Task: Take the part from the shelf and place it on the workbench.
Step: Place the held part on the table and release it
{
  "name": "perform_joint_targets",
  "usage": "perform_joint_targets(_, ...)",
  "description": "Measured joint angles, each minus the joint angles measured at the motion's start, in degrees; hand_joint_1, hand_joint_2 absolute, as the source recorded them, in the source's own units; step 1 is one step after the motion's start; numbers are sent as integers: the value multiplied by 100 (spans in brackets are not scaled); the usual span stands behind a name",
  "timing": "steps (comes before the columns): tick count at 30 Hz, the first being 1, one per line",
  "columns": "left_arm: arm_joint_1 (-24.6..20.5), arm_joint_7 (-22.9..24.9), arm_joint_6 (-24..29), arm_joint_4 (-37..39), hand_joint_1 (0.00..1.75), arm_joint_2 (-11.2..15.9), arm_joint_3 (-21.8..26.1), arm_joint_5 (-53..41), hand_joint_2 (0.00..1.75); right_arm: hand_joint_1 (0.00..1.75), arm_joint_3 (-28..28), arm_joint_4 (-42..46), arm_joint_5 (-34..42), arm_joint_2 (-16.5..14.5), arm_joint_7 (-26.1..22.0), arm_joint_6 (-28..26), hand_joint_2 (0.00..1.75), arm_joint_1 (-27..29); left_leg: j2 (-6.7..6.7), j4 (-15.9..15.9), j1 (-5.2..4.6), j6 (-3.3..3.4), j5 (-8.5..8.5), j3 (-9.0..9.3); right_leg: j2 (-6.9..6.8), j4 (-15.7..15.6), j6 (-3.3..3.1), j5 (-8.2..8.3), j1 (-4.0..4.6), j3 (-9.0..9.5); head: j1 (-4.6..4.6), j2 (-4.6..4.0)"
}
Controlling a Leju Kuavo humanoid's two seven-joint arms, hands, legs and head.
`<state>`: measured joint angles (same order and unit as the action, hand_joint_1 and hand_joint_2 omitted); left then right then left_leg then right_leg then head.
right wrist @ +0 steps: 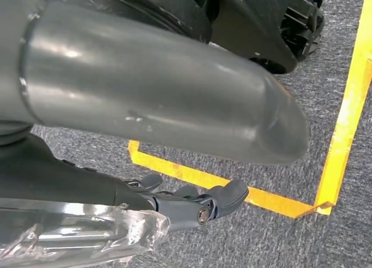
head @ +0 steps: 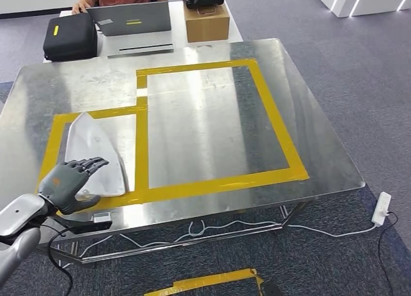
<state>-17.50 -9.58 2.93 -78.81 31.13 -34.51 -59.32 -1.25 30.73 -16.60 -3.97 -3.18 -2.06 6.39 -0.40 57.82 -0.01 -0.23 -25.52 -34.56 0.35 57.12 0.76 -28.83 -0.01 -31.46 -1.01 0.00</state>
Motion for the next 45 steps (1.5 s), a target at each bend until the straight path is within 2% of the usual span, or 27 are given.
perform_joint_targets(19,195,86,211,-184,0,-127,543,112,0,0,-245,1,81,58,55,-158,0,53,0,4,-3,3,-2,0,0,-3,3,2,-2,1,1,0)
perform_joint_targets(25,284,132,210,-392,0,-142,812,198,0,0,-358,27,88,67,176,-318,0,78,-1,30,-30,58,-30,-1,-2,-10,54,1,-30,11,-2,0)
perform_joint_targets(28,330,139,195,-482,0,-145,912,212,0,0,-411,91,88,72,236,-375,0,91,-8,-19,-36,119,-14,23,-17,-11,103,-15,-47,21,-4,0)
perform_joint_targets(30,347,145,182,-540,0,-148,959,218,0,0,-438,133,89,88,255,-400,0,95,-28,-105,-7,170,19,82,-26,227,130,-176,-42,-86,13,0)
perform_joint_targets(31,358,148,176,-559,0,-151,973,220,0,0,-449,146,90,96,261,-408,0,96,-42,-133,8,188,29,108,-26,489,137,-322,-44,-213,26,0)
perform_joint_targets(33,398,152,161,-574,0,-165,985,220,0,0,-471,153,97,104,279,-416,0,104,-91,-138,7,201,26,115,-27,1286,150,-672,-51,-617,41,0)
perform_joint_targets(34,423,153,153,-575,0,-173,986,220,0,0,-477,153,103,107,287,-416,0,114,-124,-137,6,201,24,115,-27,1559,157,-740,-56,-768,41,0)
perform_joint_targets(35,446,154,142,-575,0,-183,986,219,0,0,-481,153,109,111,295,-416,0,125,-167,-135,7,196,21,117,-26,1664,162,-712,-60,-843,41,0)
perform_joint_targets(36,459,157,132,-575,0,-192,986,217,0,0,-483,153,114,119,298,-416,0,132,-212,-130,10,185,17,121,-22,1497,165,-555,-66,-779,42,0)
perform_joint_targets(37,464,159,125,-576,0,-200,988,217,0,0,-483,154,117,128,300,-416,0,135,-257,-123,16,168,10,127,5,1122,166,-328,-77,-606,42,0)
perform_joint_targets(39,465,169,113,-585,0,-210,997,215,0,0,-485,156,121,142,300,-416,0,127,-345,-88,16,107,-7,116,188,351,160,-30,-110,-220,40,0)
perform_joint_targets(40,465,172,109,-593,0,-210,1003,214,0,0,-490,157,122,144,301,-416,0,125,-384,-71,15,67,-6,99,258,132,146,24,-117,-103,38,0)
perform_joint_targets(41,469,175,106,-599,0,-210,1010,211,0,0,-497,159,124,144,301,-415,0,127,-420,-61,16,28,3,80,300,62,124,14,-114,-58,37,0)
perform_joint_targets(43,486,179,105,-607,0,-206,1025,199,0,0,-511,163,128,145,302,-414,0,141,-470,-56,40,-39,12,59,232,52,56,33,-98,-44,38,0)
perform_joint_targets(45,500,196,108,-618,0,-203,1039,183,0,0,-514,173,156,150,300,-410,0,145,-342,136,49,-89,-134,-23,170,26,-26,50,-99,-25,26,0)
